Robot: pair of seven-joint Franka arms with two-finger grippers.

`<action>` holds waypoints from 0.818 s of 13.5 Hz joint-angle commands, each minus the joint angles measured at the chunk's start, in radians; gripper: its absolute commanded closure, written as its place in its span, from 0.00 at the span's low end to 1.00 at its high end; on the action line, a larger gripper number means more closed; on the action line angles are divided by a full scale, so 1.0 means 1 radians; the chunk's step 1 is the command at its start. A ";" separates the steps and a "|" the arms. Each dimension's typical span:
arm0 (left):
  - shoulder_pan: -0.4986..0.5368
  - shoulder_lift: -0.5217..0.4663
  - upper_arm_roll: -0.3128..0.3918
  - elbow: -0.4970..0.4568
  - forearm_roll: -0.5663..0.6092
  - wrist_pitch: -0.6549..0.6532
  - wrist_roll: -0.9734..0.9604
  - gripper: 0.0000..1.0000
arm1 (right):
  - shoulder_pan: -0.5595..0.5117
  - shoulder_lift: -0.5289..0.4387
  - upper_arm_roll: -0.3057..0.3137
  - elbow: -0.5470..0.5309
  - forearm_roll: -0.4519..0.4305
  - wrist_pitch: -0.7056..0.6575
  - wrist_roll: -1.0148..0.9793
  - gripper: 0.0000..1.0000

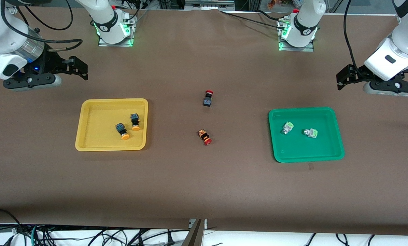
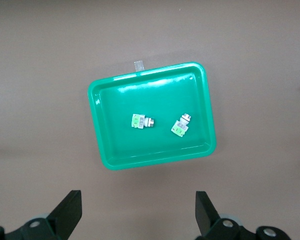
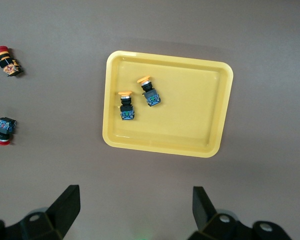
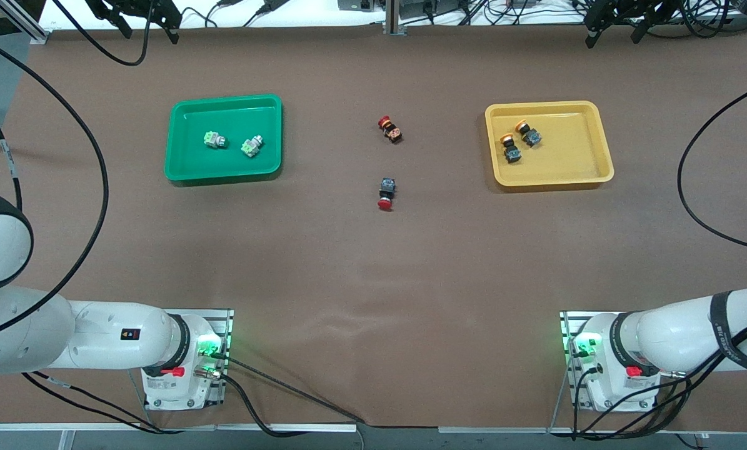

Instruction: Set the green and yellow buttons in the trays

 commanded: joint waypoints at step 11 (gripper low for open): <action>-0.010 0.004 0.004 0.017 -0.020 -0.009 -0.014 0.00 | -0.001 0.016 0.005 0.034 -0.013 -0.016 -0.013 0.01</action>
